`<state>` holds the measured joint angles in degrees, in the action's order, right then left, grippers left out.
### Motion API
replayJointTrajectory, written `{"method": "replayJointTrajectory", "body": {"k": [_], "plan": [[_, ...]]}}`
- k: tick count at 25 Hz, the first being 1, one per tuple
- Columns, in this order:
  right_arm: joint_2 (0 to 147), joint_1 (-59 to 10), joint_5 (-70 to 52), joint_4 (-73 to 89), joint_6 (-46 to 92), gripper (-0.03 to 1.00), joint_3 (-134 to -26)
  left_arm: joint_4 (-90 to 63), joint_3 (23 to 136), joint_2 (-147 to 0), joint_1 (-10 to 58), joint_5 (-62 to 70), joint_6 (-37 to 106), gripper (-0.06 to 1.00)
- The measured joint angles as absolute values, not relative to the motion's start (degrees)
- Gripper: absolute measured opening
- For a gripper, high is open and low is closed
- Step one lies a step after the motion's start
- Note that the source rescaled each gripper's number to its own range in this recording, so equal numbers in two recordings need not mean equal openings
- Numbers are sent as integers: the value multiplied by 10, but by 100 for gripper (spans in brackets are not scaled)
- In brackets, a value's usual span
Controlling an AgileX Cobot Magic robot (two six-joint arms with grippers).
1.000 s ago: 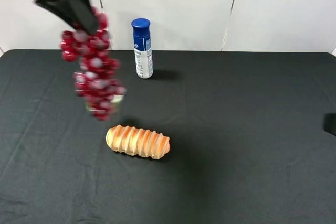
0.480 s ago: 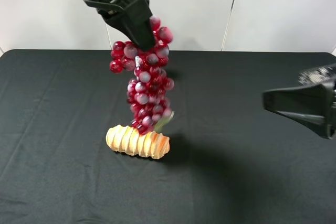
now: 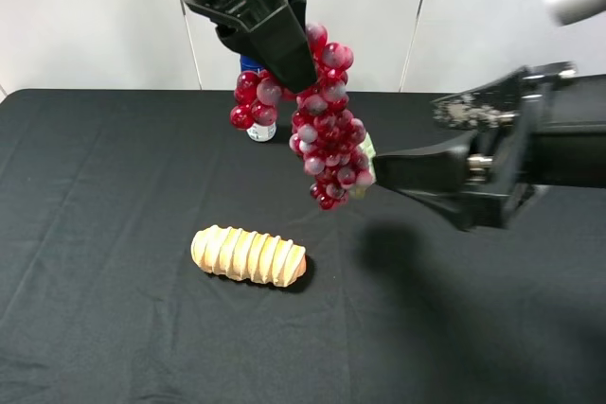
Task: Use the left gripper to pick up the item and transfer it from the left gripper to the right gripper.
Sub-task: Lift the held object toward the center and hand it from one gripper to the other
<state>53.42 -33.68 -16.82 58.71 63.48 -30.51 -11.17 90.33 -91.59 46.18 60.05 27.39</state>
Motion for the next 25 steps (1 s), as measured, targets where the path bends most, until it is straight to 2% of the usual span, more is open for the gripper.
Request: {"method": "replayJointTrajectory", "body": {"k": [7,17,25], "plan": [[633,-406,-68,596,650,100,-346,-117,904,-916,462,581,276,0],[732,-411,-60,598,650,100,-431,-124,972,-916,462,580,277,0],[770,-411,-62,602,650,100,-475,-124,976,-916,462,579,277,0]]}}
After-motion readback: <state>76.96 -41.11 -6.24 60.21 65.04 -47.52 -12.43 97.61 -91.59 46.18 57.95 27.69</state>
